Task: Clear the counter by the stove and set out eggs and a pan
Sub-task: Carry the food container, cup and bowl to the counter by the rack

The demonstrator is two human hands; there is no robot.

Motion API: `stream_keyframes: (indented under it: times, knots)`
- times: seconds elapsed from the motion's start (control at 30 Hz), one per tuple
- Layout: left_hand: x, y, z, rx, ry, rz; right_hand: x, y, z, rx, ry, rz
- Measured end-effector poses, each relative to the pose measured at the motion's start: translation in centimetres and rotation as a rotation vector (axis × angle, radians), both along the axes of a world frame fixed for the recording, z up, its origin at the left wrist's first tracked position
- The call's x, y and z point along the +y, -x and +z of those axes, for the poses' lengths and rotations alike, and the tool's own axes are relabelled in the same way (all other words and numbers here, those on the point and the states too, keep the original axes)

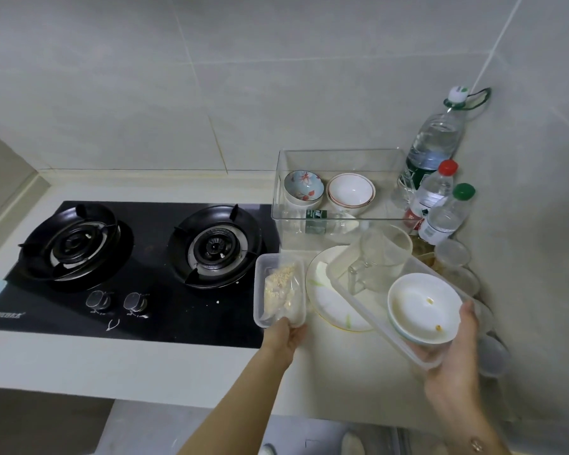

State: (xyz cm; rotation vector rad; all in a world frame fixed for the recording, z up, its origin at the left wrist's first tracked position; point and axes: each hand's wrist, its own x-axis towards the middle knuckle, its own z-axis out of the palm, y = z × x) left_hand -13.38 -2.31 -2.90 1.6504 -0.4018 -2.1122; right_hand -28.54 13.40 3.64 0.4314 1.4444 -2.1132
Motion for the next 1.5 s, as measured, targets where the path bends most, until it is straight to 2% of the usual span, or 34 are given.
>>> stream_keyframes:
  times: [0.23, 0.57, 0.87, 1.17, 1.5]
  knots:
    - [1.4, -3.2, 0.8, 0.128, -0.007, 0.020, 1.2, 0.6, 0.3, -0.020, -0.024, 0.033]
    - [3.5, -9.9, 2.6, 0.262, 0.221, 0.029, 0.6, -0.9, 1.5, 0.007, -0.008, 0.166]
    - [7.6, -15.1, 5.4, -0.008, 0.505, 0.285, -3.0, -4.6, 2.2, 0.035, -0.014, 0.474]
    - [11.1, -23.5, 6.4, -0.131, 0.574, 0.503, -5.9, -12.3, 3.2, 0.033, -0.029, 0.725]
    - [12.6, -37.9, 7.2, -0.171, 0.621, 0.782, -10.0, -27.5, 4.9, 0.126, 0.019, 1.022]
